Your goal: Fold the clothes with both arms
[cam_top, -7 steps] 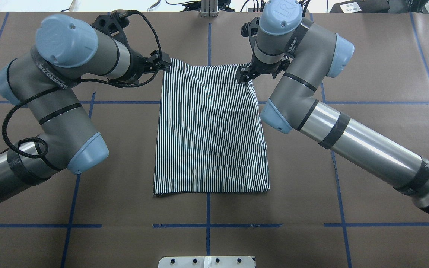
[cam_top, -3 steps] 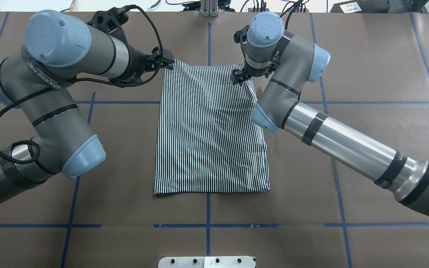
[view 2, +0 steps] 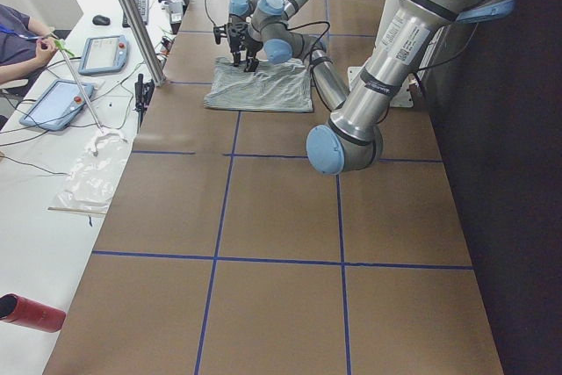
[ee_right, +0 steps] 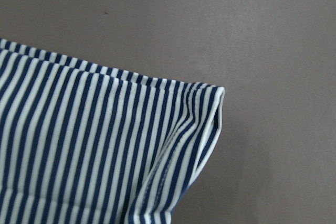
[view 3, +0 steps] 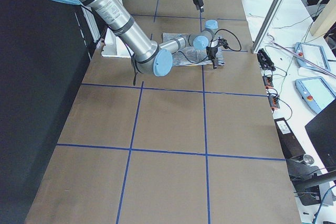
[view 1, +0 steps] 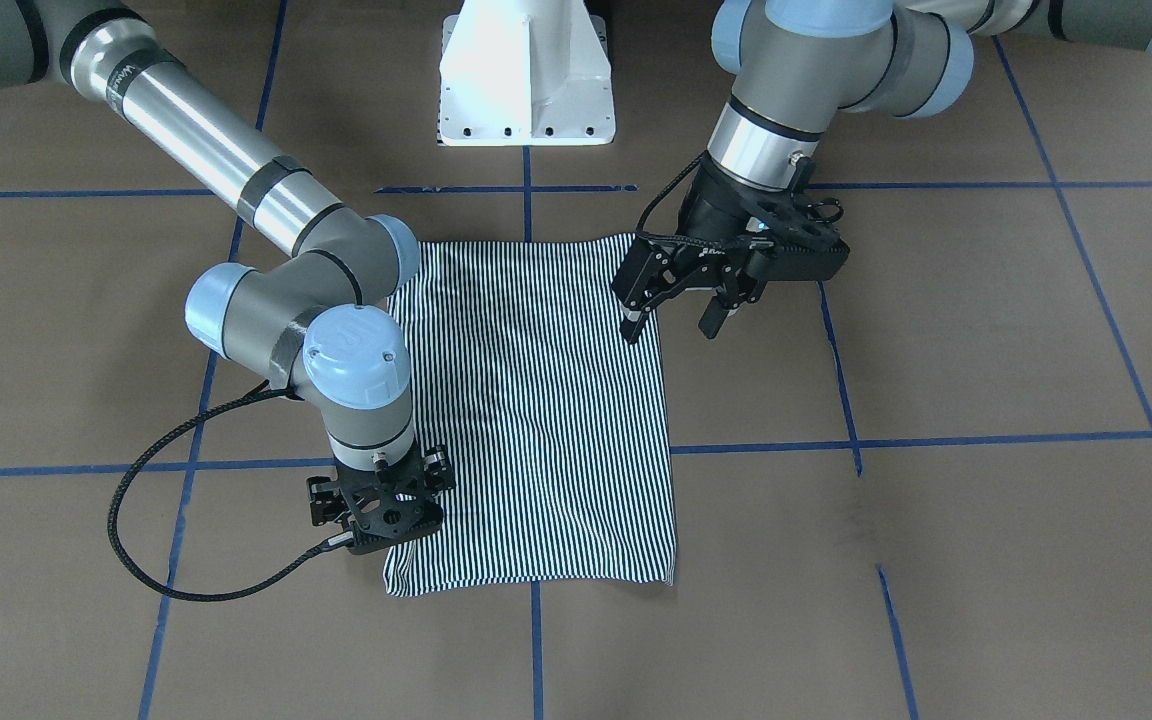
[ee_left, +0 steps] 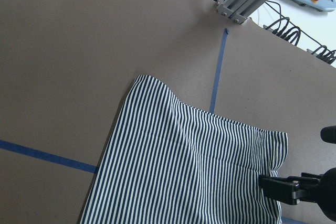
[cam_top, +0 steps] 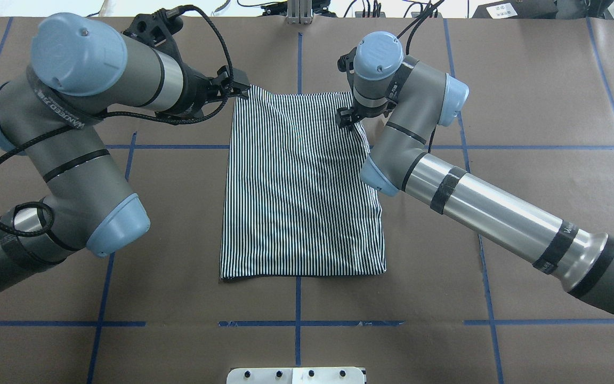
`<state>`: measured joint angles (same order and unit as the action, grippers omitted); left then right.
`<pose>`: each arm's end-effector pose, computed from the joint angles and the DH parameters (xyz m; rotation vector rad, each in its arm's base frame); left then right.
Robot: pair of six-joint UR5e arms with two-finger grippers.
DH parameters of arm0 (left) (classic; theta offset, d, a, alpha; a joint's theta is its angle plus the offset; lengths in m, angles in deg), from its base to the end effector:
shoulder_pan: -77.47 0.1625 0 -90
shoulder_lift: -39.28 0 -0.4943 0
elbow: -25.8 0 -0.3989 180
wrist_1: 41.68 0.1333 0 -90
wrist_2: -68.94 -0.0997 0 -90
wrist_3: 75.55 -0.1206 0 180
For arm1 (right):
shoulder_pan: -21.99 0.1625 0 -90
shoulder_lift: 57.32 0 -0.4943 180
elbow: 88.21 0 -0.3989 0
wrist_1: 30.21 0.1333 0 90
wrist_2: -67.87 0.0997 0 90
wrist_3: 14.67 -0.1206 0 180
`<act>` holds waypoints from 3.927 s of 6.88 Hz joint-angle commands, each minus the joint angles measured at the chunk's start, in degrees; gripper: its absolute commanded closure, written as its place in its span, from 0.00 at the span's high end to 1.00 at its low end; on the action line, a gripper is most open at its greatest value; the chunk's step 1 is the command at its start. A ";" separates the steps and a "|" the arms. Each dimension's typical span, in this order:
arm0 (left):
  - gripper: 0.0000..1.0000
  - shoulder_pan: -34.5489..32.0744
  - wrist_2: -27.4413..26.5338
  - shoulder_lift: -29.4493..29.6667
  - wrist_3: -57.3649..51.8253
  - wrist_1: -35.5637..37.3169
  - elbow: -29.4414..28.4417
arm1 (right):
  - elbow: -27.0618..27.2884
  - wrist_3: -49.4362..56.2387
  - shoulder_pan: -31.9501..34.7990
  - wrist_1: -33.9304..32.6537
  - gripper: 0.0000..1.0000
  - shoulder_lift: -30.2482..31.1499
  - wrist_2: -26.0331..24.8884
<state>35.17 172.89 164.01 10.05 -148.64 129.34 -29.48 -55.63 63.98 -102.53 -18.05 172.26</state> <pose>0.4440 -0.5449 0.2296 0.2523 1.1355 -0.4476 -0.6063 -0.6848 0.3754 0.2906 -0.6256 -0.1995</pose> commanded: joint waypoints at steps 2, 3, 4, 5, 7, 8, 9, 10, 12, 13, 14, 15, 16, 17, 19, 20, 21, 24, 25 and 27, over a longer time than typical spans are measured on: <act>1.00 0.03 0.03 -0.01 0.00 0.00 -0.01 | -0.11 3.50 1.59 -0.02 1.00 0.19 -0.07; 1.00 0.03 0.03 -0.01 0.00 0.00 -0.01 | -0.11 5.34 2.65 -0.10 1.00 0.19 0.02; 1.00 0.11 0.03 -0.01 0.00 0.00 -0.01 | -0.11 6.06 2.92 -0.11 1.00 0.45 0.02; 1.00 0.11 0.03 -0.01 0.00 0.00 -0.01 | -0.11 6.85 3.18 -0.11 1.00 0.97 0.02; 1.00 0.20 0.11 0.08 0.43 0.00 -0.01 | 1.54 7.65 4.59 -1.59 1.00 0.89 2.63; 1.00 0.46 4.03 -1.31 4.62 0.26 -0.01 | 5.74 7.13 4.94 -6.56 1.00 0.71 6.57; 1.00 0.73 7.72 -5.94 9.27 0.17 2.60 | 11.87 6.69 4.85 -14.44 1.00 1.32 8.44; 1.00 4.73 7.06 -9.03 16.19 1.31 5.32 | 19.76 1.20 4.33 -21.04 1.00 4.03 10.54; 1.00 16.13 -1.41 -9.50 26.14 9.80 6.84 | 32.87 -16.84 2.41 -18.33 1.00 14.19 14.08; 1.00 19.94 -3.38 -9.41 30.28 10.97 6.32 | 35.81 -20.79 1.35 -10.38 1.00 19.03 12.95; 1.00 22.59 -6.79 -9.15 32.41 10.98 3.97 | 38.45 -20.83 -2.32 -6.30 1.00 22.48 7.89; 1.00 22.88 -7.44 -8.62 32.61 11.07 2.38 | 38.47 -21.00 -2.79 -6.61 1.00 21.99 7.67; 1.00 23.49 -7.97 -8.88 33.74 10.99 1.66 | 38.73 -22.66 -2.97 -6.78 1.00 21.72 7.75; 0.99 23.93 -8.41 -8.80 34.01 10.98 0.96 | 38.91 -23.46 -3.06 -6.78 1.00 21.63 7.84; 0.93 24.11 -8.32 -8.79 34.10 10.98 1.04 | 38.82 -23.46 -3.06 -6.79 1.00 21.54 7.84; 0.92 24.63 -8.32 -8.71 34.10 10.98 1.04 | 39.00 -23.55 -3.06 -6.79 1.00 21.54 7.84; 0.89 24.90 -8.32 -8.79 34.10 10.90 0.96 | 39.09 -23.55 -3.06 -6.79 1.00 21.54 7.84; 0.55 24.90 -8.32 -8.80 34.28 10.90 0.95 | 39.00 -23.46 -3.14 -6.87 1.00 21.46 7.84; 0.41 24.90 -8.32 -8.71 34.28 10.90 0.95 | 38.91 -23.46 -3.14 -6.87 1.00 21.46 7.84; 0.03 24.90 -8.41 -8.71 35.15 10.81 1.13 | 38.91 -23.46 -3.14 -7.40 1.00 21.46 7.84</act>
<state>60.07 164.54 155.28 44.60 -137.77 130.38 9.44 -79.10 60.84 -109.60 3.41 180.10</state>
